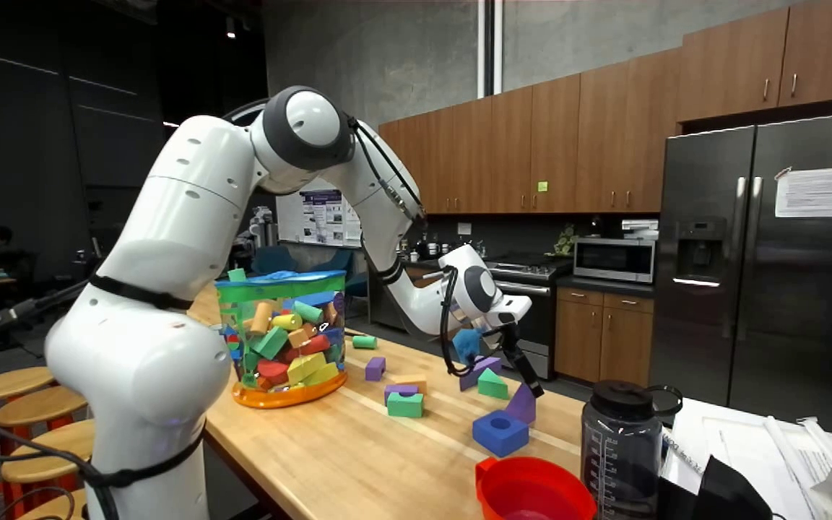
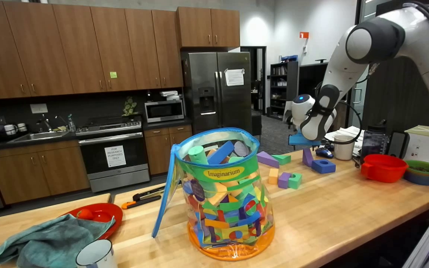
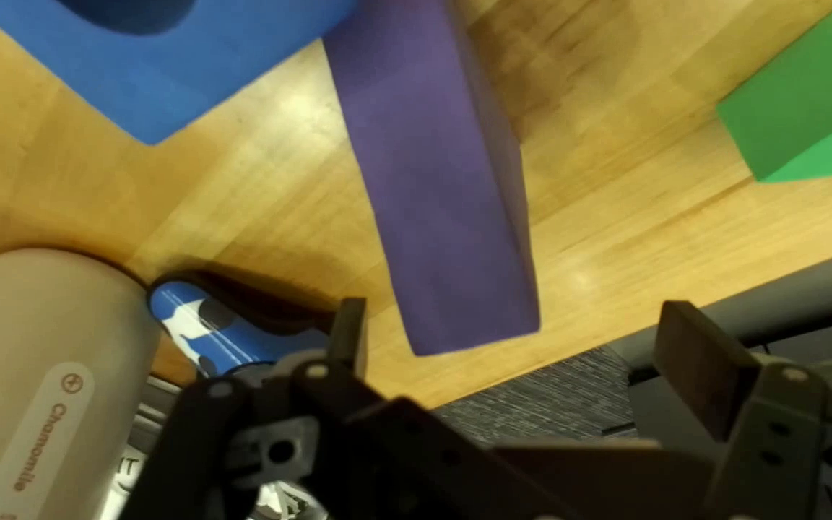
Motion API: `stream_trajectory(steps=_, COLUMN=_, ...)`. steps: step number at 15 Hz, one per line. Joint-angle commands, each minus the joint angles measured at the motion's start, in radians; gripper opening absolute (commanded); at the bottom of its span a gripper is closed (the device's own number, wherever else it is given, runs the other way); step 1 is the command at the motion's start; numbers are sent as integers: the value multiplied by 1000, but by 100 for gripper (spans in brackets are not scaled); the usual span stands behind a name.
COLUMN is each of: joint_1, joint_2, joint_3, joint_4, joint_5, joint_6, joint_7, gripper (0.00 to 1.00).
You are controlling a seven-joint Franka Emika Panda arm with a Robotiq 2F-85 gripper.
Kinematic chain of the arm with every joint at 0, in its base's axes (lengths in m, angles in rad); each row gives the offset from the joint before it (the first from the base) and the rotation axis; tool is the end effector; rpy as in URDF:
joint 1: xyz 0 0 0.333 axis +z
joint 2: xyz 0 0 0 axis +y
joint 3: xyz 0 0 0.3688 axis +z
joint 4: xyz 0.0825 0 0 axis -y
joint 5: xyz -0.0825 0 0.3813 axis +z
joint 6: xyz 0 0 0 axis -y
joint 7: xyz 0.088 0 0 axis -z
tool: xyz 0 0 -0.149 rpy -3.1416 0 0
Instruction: Put the purple block to the right into the bag
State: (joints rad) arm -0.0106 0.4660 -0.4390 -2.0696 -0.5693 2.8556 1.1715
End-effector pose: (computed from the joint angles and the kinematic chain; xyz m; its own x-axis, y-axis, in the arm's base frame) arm 0.6027 -0.2498 0.2635 0.4618 -0.7312 0.5021 -0.8575 -0.5128 0.0419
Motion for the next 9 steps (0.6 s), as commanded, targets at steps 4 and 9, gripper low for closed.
stream_trajectory(steps=4, joint_1=66, joint_2=49, joint_3=-66, joint_4=25, joint_5=67, joint_6=8, joint_7=-16, gripper=100)
stream_trajectory(steps=9, joint_1=90, joint_2=73, joint_3=-79, joint_4=26, joint_5=89, joint_6=9, joint_7=-27, gripper=100)
